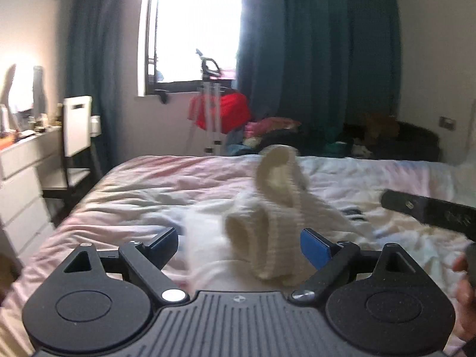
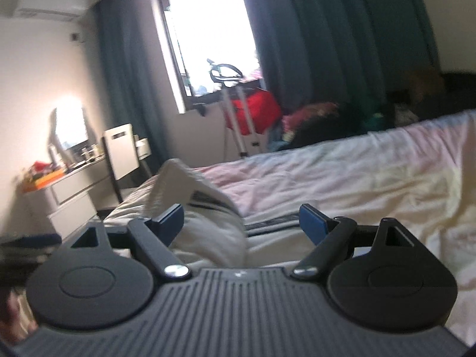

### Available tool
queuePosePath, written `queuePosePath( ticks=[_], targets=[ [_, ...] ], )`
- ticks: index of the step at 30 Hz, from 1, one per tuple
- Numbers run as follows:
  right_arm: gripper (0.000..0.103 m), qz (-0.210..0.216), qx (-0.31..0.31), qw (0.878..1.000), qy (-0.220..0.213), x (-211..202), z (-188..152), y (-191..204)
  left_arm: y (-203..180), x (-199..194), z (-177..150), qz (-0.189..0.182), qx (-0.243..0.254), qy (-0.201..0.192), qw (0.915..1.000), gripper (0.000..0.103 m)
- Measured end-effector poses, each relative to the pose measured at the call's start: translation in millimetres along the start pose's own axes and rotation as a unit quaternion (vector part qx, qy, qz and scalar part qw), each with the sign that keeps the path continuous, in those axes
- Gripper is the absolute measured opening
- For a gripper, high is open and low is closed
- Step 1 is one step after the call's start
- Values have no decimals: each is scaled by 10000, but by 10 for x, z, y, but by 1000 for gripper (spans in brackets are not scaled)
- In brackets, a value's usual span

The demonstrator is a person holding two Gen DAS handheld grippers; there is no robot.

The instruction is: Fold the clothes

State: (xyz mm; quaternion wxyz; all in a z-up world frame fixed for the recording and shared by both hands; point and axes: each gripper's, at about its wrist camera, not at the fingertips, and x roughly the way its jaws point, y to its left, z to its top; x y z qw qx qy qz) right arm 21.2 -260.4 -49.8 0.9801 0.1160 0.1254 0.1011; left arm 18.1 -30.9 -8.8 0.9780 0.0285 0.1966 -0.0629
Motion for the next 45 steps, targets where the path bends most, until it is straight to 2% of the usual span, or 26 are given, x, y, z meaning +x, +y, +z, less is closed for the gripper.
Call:
queuePosePath(
  ticks=[4,9,14,22,23,28,32,35,37,41,42,45],
  targets=[
    [86,421,-356,9985,57,43,-97,263,248,-83,80,274,-11,-198,9994,92],
    [86,377,-1562,9870,-36,142,-315,690,472,-165,140,339,-166,-272,9989,92],
    [86,221,-2466,9685,254,485,-553,942,532,-134,108,179,-254,-129,9994,92],
    [87,-248,-2785,9572,743,815,-697,930,548,-24,15,25,-367,191,9991,92],
    [87,-253,-2711,9593,750,808,-690,913,551,-20,10,30,-394,200,9990,92],
    [71,-167,-1791,9822,538,703,-447,700,516,-29,-22,137,-305,225,9992,92],
    [69,-322,-856,9955,266,558,-233,421,463,-24,-50,180,-214,264,9993,92],
    [69,-578,73,9982,139,463,-133,82,414,3,-80,186,-131,319,9992,92],
    [69,-727,912,9930,210,424,-130,-197,377,27,-104,191,-60,367,9991,92],
    [71,-1238,2331,9645,78,270,-231,-672,283,62,-156,144,136,481,9986,92],
    [75,-1251,2655,9560,31,233,-257,-768,256,63,-169,119,186,505,9985,92],
    [76,-998,3581,9283,15,171,-331,-1003,166,39,-214,1,347,544,9979,94]
  ],
)
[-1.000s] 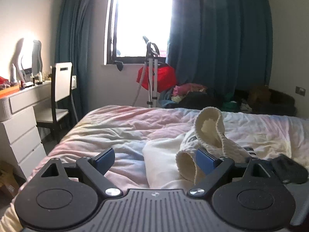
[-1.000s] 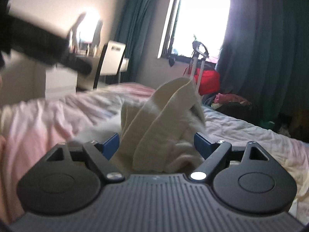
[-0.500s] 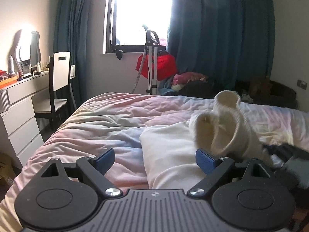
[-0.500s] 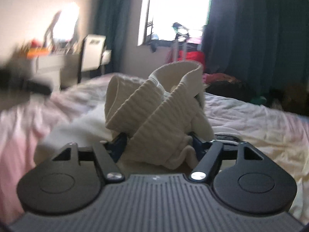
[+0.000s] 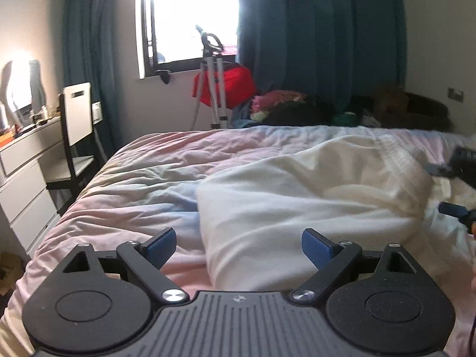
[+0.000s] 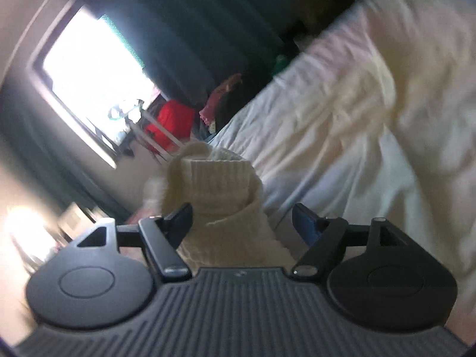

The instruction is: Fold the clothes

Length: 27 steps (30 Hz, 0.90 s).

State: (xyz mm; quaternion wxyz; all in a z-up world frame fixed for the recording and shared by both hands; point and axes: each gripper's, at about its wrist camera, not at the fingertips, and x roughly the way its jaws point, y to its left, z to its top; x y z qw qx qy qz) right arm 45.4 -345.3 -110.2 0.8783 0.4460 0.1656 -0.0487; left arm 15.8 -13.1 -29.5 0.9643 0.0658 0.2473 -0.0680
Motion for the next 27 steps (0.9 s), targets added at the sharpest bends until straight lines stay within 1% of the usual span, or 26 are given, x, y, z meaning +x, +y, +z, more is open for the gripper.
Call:
queuePosePath(
  ticks=[1,2,3,8,11,13,15,16,17,18,19,21,22,25,27],
  targets=[
    [78,95,198,9997,82,12,14,-32,-32,-6,-15,-40,58,10,10000,95],
    [80,156,255,9995,132,21,10,-35,-71,-4,-31,-58,123,24,9999,95],
    [89,207,276,9993,174,28,3,-32,-110,-1,-47,-75,188,38,9998,95],
    [89,244,-329,9981,466,133,-101,107,-255,68,-119,-118,466,155,9987,95],
    [89,214,-807,9953,498,264,-124,257,-309,130,-156,-159,573,242,9979,96],
    [87,72,-1167,9919,501,355,-135,324,-362,203,-187,-162,752,411,9962,97],
    [87,-121,-1308,9905,407,429,-139,319,-439,254,-231,-40,1028,433,9937,97],
    [85,-142,-1282,9909,381,457,-129,302,-488,275,-262,69,1187,394,9921,98],
    [76,-138,-1229,9917,363,483,-115,281,-523,300,-284,150,1317,384,9904,98],
    [61,-77,-1157,9926,368,489,-97,268,-556,329,-305,203,1427,400,9887,98],
    [49,-77,-1114,9932,343,479,-74,271,-592,360,-325,270,1539,406,9869,99],
    [35,-5,-1104,9935,273,417,-34,295,-646,409,-358,415,1751,371,9830,99],
    [33,123,-1020,9944,249,380,-11,305,-665,426,-371,495,1834,311,9813,99],
    [31,624,-638,9957,227,244,66,333,-679,475,-383,661,1855,222,9802,100],
    [31,913,-456,9945,232,119,119,367,-689,503,-389,753,1866,166,9794,101]
  ],
)
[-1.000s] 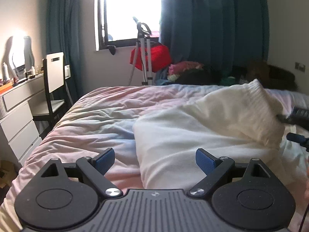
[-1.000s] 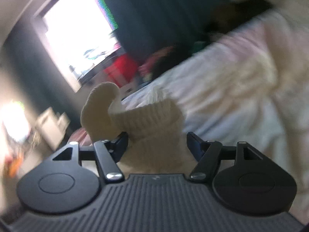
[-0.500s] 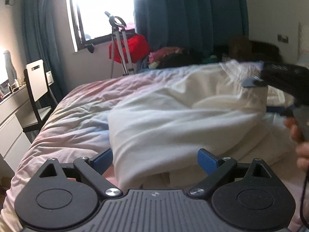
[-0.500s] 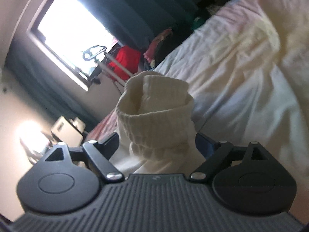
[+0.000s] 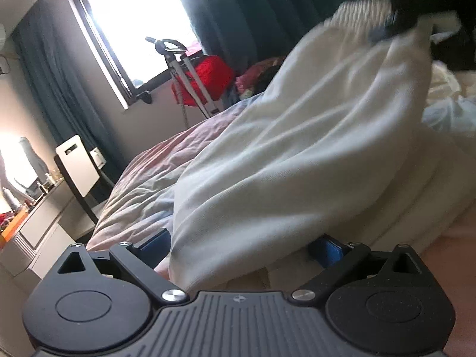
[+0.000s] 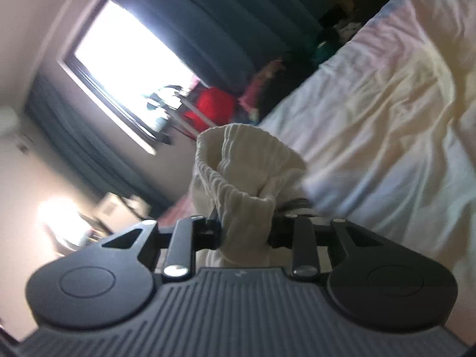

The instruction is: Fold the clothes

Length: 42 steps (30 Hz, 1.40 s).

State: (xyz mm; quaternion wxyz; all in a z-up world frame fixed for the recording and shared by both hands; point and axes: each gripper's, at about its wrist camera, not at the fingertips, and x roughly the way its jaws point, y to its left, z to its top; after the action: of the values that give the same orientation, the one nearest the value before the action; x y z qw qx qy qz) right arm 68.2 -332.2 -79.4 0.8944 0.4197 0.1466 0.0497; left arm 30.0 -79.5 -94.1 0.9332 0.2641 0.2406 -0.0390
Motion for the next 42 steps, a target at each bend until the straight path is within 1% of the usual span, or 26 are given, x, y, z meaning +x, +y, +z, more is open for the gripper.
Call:
queuePosePath(
  ticks=[1,3,6,7,8,9,11,12,13,14,15,16,19,22,23,24,25,26,27,32,35,37,39,40,41,42],
  targets=[
    [31,90,38,10000,-2,-55,17,21,-10,6,0,49,7,-43,10000,101],
    [31,51,5,10000,3,-152,33,46,-26,-10,3,271,34,-224,9994,101],
    [31,-240,39,9997,40,-240,-17,-31,-19,-25,-9,907,4,-501,9946,101],
    [32,-356,86,9993,63,-246,-36,-83,-39,-11,-31,1299,120,-574,9898,101],
    [32,-542,61,9985,100,-243,-70,-128,-39,9,-48,1548,200,-547,9862,101],
    [34,-750,14,9971,142,-236,-108,-171,-6,17,-53,1649,127,-471,9851,101],
    [39,-1073,-182,9939,196,-224,-177,-193,198,14,-57,1509,-536,-181,9869,101],
    [46,-1183,-279,9923,235,-213,-200,-195,312,11,-63,1394,-908,-41,9861,101],
    [56,-1293,-376,9905,275,-203,-224,-196,426,7,-69,1277,-1280,98,9835,101],
    [63,-1333,-392,9898,319,-188,-228,-218,517,1,-79,1243,-1513,159,9805,101],
    [73,-1350,-383,9894,364,-173,-227,-247,593,-7,-87,1222,-1698,197,9777,101],
    [75,-1327,-333,9897,418,-156,-225,-278,657,-13,-96,1183,-1873,242,9749,101],
    [75,-1171,-165,9911,614,-106,-229,-367,769,2,-133,1034,-2181,431,9695,101],
    [75,-1186,-63,9887,914,-4,-257,-463,789,21,-169,997,-2235,532,9681,101],
    [75,-1154,100,9879,1029,38,-269,-527,779,15,-185,996,-2241,556,9679,101],
    [78,-1112,297,9867,1145,81,-282,-600,769,8,-200,995,-2246,580,9676,101],
    [84,-1108,456,9855,1202,96,-300,-663,753,-10,-209,976,-2290,600,9667,102],
    [85,-1076,638,9848,1209,99,-320,-732,737,-29,-217,954,-2337,619,9656,102],
    [85,-985,682,9852,1227,100,-329,-732,753,-13,-228,910,-2396,649,9644,103],
    [88,-456,672,9876,1344,105,-354,-626,794,45,-244,827,-2622,785,9582,103],
    [88,-1,396,9927,1142,37,-321,-471,796,63,-247,772,-2663,844,9571,102],
    [88,222,393,9936,1034,9,-302,-442,804,75,-252,742,-2692,865,9563,102],
    [87,82,438,9931,1089,40,-311,-466,803,76,-246,696,-2706,871,9562,102],
    [81,-87,447,9920,1178,69,-329,-489,798,76,-242,669,-2696,883,9566,102],
    [79,-298,409,9905,1281,103,-356,-513,789,78,-239,638,-2672,900,9573,102],
    [69,-461,342,9894,1337,119,-373,-523,779,80,-235,607,-2648,917,9580,102]
  ],
)
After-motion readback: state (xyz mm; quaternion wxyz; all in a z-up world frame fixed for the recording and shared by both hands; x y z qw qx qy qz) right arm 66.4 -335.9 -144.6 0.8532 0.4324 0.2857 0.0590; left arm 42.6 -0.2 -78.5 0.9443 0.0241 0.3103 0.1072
